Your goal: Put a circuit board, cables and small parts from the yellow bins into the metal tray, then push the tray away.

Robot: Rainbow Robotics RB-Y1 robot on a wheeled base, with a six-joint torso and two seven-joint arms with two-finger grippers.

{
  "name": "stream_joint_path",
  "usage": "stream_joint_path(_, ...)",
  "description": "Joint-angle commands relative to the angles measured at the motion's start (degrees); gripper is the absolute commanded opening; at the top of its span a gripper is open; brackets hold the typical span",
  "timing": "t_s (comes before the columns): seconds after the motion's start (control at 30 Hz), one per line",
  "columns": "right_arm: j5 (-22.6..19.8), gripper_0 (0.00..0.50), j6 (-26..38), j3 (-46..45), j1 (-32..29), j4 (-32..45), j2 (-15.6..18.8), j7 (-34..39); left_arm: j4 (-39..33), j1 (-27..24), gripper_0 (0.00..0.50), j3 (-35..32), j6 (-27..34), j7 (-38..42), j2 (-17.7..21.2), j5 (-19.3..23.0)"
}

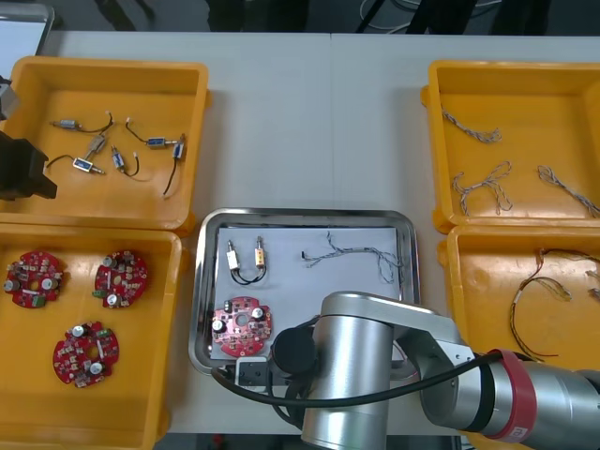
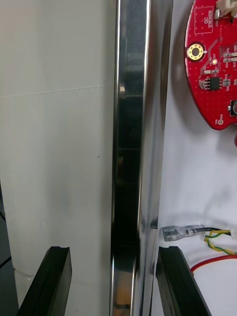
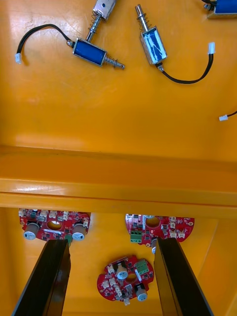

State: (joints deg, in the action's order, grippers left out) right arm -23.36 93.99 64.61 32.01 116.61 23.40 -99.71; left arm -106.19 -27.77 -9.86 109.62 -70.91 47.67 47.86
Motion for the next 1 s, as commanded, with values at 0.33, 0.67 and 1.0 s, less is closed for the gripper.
stream_joint_path(0.33,0.51,0.244,-0.04,1.49,-0.37,0.99,-1.86,1.53,-1.92,0.79,0.500,-1.83,0.38,-4.67,-0.56,-0.57)
stream_joint_path(0.67,-0.10,0.070,-0.39,1.49,1.30,1.34,-1.16,0.57,-1.92,0.79,0.500,-1.83,0.38,-4.67,-0.56,-0.57)
stream_joint_path(1.0,-5.29,0.054,-1.97,1.40,5.44,1.34,1.04,-0.05,-1.92,0.79,0.500,-1.83,0.38,-4.67,-0.56,-0.57)
